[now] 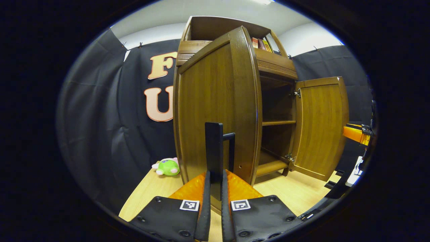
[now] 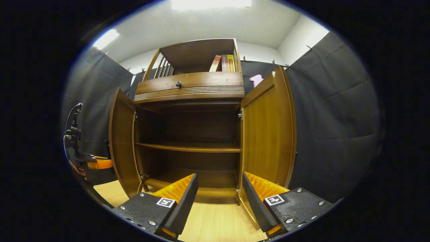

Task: Open the right door of the double-door shoe cabinet with the right hand, and open the left door with the left hand.

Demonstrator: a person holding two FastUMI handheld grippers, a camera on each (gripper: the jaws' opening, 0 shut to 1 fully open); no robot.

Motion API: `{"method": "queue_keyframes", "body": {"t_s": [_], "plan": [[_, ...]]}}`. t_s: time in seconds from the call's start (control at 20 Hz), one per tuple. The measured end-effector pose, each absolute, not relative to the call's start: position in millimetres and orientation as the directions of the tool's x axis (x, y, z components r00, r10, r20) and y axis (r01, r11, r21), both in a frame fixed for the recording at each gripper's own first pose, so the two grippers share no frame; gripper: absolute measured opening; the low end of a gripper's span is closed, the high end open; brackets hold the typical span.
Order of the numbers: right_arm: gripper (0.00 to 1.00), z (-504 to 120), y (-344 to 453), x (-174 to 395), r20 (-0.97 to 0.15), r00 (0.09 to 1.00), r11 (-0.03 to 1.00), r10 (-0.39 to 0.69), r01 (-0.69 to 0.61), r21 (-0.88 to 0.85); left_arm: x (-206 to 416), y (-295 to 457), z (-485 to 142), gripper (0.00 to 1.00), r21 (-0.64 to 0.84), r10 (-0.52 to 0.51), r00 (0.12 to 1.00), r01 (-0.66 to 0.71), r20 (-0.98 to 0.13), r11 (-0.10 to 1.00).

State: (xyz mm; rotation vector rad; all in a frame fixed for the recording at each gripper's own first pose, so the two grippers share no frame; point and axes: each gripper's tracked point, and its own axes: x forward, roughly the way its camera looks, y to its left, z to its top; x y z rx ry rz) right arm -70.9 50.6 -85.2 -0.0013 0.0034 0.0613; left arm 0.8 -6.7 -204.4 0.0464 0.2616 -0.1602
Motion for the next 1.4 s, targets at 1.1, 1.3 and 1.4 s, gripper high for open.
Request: {"method": "queue_keyframes", "body": {"t_s": [1.1,1.3,1.4], "plan": [[0.82,-89.4,94.7,-69.0,-0.018,0.992,0.992,0.128,-0.128,-0.001,-21.9,77.7,-184.1,0.16,0.046,-0.027,0.976,0.038,-0.218,0.998],[0.81,-94.1,95.1,-65.8,-0.033,0.99,0.991,0.136,-0.135,0.02,-28.7,83.7,-181.7,0.14,0.056,-0.013,0.974,0.027,-0.227,0.998],[0.81,-95.9,96.1,-64.9,-0.04,0.989,0.99,0.141,-0.14,0.024,-34.1,90.3,-174.7,0.11,0.066,0.013,0.975,0.001,-0.222,0.998]]}}
